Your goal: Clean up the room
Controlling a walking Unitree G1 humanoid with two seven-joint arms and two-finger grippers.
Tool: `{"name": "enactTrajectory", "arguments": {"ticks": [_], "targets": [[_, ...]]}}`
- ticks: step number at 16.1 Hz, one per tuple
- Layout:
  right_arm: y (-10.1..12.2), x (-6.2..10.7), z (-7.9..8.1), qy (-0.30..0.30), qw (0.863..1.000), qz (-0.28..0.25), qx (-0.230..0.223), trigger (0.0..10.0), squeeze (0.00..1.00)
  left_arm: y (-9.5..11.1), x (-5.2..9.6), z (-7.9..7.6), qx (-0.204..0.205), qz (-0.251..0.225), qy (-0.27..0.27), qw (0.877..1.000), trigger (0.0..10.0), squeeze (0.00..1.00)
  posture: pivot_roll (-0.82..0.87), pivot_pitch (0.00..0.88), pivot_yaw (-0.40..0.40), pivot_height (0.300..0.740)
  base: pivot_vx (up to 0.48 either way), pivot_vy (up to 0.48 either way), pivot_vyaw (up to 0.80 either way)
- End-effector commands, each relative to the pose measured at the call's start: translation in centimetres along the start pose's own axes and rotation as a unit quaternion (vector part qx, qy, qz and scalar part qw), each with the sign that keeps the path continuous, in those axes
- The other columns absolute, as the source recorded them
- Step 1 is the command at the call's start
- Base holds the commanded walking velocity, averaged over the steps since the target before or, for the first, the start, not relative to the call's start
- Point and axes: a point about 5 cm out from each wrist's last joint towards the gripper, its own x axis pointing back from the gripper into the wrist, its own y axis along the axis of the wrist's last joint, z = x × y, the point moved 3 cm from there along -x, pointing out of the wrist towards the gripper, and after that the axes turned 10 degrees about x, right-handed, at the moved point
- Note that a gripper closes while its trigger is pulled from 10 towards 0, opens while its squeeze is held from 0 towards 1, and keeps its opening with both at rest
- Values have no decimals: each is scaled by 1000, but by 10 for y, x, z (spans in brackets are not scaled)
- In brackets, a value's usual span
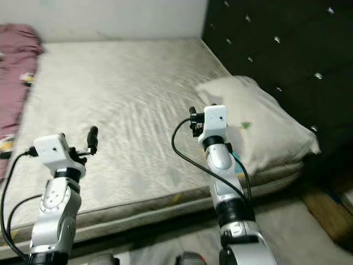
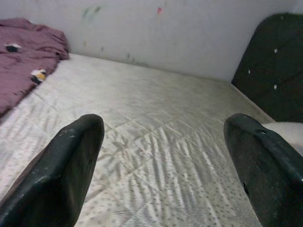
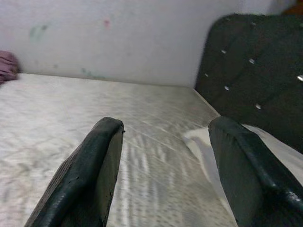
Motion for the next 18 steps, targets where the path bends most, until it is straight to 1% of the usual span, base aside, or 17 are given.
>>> {"name": "enactTrajectory", "arguments": {"ticks": [1, 2, 3, 5, 11, 18], "targets": [[6, -2, 3, 4, 1000, -8, -5, 10000, 0, 6, 0, 2, -4, -9, 0, 1000, 10000, 0, 0, 0, -64, 740, 0, 472, 0], [7, -2, 2, 5, 1000, -8, -9, 10000, 0, 8, -5, -2, -9, -11, -9, 1000, 10000, 0, 0, 0, -68, 740, 0, 472, 0], [8, -1, 2, 6, 1000, -9, -11, 10000, 0, 8, -5, -2, -10, -10, -11, 1000, 10000, 0, 0, 0, -68, 740, 0, 472, 0], [2, 0, 3, 7, 1000, 5, -16, 10000, 0, 8, -5, -3, -7, -8, -14, 1000, 10000, 0, -3, 0, -70, 740, 0, 472, 0], [5, -2, 7, 18, 1000, 2, -16, 10000, 0, 12, -9, -7, -1, -11, -24, 1000, 10000, 0, -1, 0, -60, 740, 0, 472, -724], [6, -2, 7, 24, 1000, 3, -13, 10000, 0, 11, -10, -8, 3, -9, -21, 1000, 10000, 0, -2, 0, -67, 740, 0, 471, 0]]}}
